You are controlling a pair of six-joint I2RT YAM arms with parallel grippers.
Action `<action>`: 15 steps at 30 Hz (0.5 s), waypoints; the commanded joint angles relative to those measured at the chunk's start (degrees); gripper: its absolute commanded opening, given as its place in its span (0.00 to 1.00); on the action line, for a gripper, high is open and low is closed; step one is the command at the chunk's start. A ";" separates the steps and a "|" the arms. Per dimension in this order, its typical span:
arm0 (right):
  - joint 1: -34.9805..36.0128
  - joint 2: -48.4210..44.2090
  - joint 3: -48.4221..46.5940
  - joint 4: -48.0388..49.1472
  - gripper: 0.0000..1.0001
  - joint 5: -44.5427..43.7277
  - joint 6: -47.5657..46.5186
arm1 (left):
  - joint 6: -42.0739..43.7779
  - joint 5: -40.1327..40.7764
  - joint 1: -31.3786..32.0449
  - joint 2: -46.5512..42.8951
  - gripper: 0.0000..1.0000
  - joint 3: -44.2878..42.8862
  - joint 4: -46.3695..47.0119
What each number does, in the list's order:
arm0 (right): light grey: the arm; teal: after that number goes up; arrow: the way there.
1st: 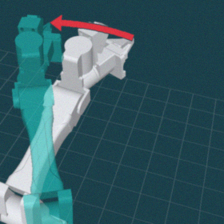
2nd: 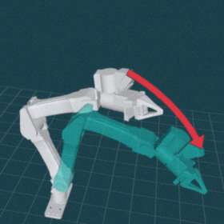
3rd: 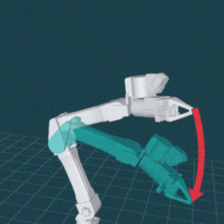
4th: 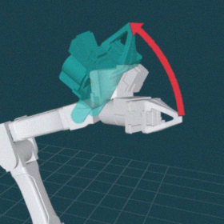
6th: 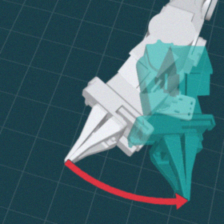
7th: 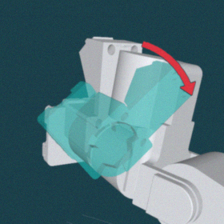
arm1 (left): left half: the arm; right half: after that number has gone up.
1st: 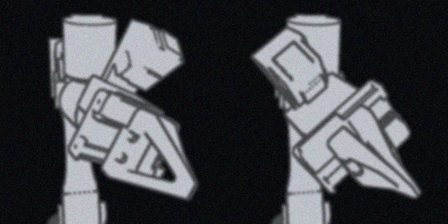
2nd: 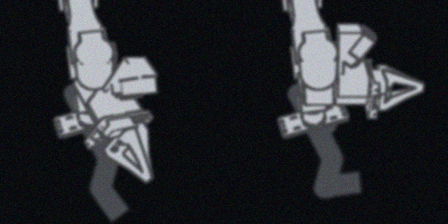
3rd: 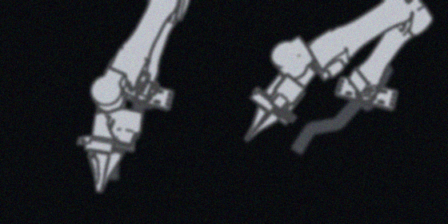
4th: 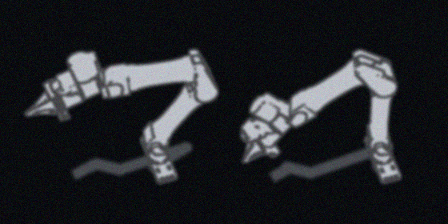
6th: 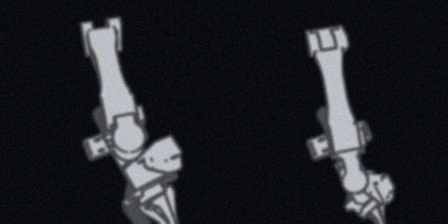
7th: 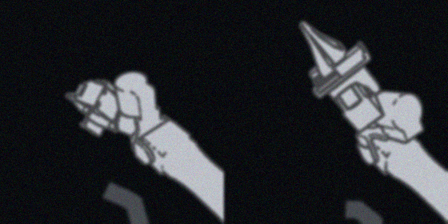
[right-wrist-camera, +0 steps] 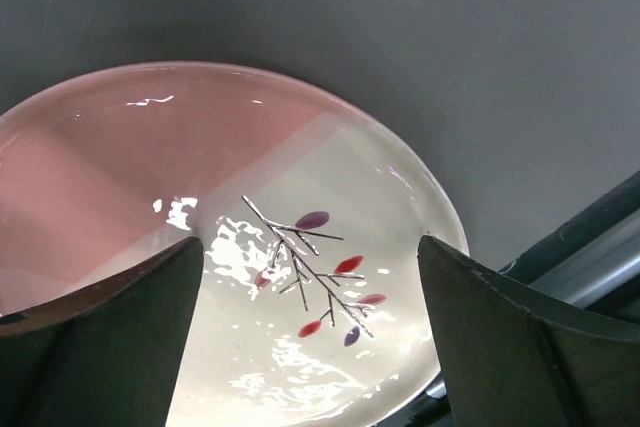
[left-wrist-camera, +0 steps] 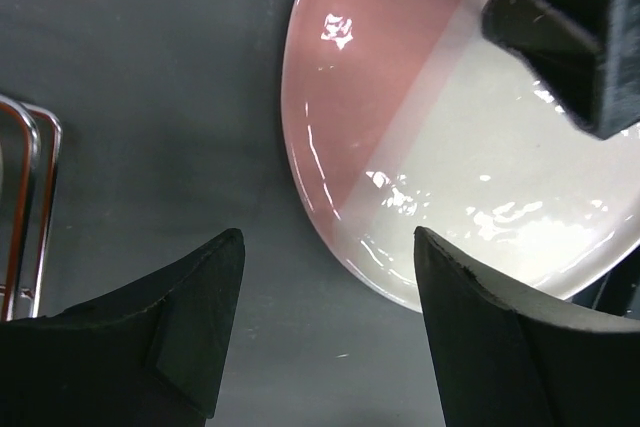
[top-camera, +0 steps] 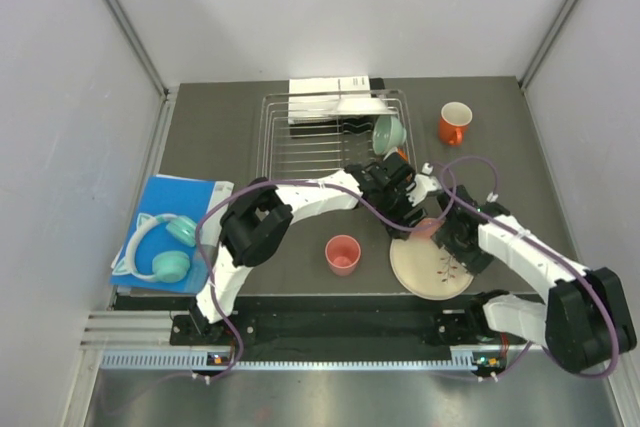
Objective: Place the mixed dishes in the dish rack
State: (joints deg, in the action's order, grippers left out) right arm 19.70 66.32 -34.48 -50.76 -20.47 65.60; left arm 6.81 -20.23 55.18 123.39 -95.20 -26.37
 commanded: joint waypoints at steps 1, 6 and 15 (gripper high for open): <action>0.51 -5.66 3.19 3.56 0.88 1.48 3.65 | -0.48 5.72 -1.30 2.11 0.73 2.74 -3.16; 0.42 -17.86 0.91 -1.17 0.89 -2.99 9.61 | -0.13 8.36 -1.21 2.73 0.73 3.96 -2.90; -0.98 -23.79 0.37 -7.60 1.00 -5.99 11.30 | 1.89 12.49 -1.21 3.61 0.72 5.20 -3.86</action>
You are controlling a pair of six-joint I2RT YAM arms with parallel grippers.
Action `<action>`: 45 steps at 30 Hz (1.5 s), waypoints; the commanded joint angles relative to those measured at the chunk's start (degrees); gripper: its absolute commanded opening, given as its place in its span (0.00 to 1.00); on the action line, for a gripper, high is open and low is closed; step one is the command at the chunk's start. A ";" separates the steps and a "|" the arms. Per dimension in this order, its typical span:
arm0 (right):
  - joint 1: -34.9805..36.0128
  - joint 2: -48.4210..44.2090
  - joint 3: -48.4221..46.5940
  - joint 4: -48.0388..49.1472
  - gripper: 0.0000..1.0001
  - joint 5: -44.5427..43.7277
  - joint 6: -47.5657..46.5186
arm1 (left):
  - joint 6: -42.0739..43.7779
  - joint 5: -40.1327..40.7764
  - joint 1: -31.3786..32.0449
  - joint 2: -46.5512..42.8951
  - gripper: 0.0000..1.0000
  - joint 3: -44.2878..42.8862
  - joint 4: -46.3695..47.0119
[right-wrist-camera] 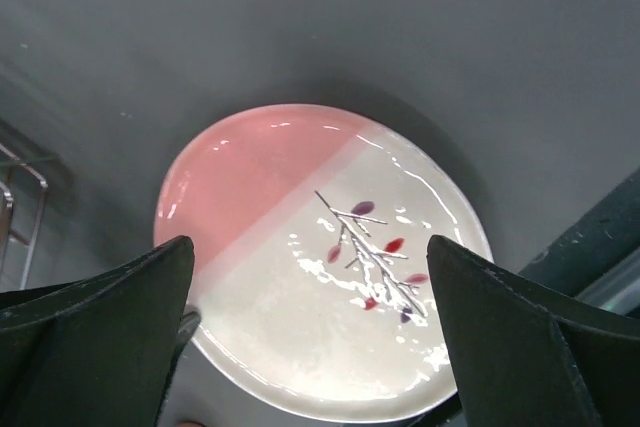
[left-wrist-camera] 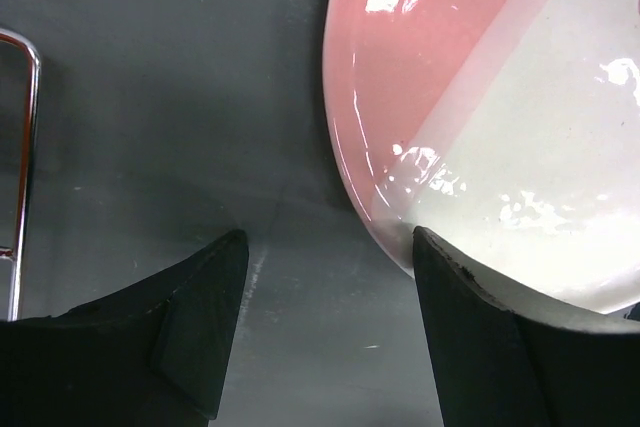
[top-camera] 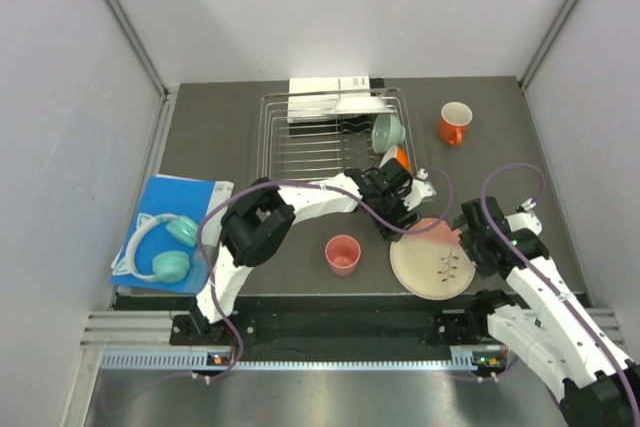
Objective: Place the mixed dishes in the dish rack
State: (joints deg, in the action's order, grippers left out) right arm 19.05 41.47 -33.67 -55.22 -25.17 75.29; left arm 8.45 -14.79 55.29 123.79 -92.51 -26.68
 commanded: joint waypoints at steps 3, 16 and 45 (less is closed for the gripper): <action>-0.33 0.37 -0.26 -3.05 1.00 -1.11 1.09 | 1.04 8.80 -1.32 2.60 0.72 3.74 -3.65; -0.41 0.88 -0.60 -2.70 1.00 -1.37 -2.60 | 7.81 19.35 -4.48 -2.84 0.66 12.96 -4.44; -0.33 15.83 10.64 26.74 0.87 22.35 -13.76 | 8.34 16.72 -8.27 -4.26 0.55 13.32 -7.78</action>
State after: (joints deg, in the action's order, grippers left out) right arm 18.94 56.23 -25.61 -31.33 -5.61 60.69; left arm 15.97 -5.08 50.26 114.80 -81.08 -26.30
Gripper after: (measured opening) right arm 0.880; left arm 0.563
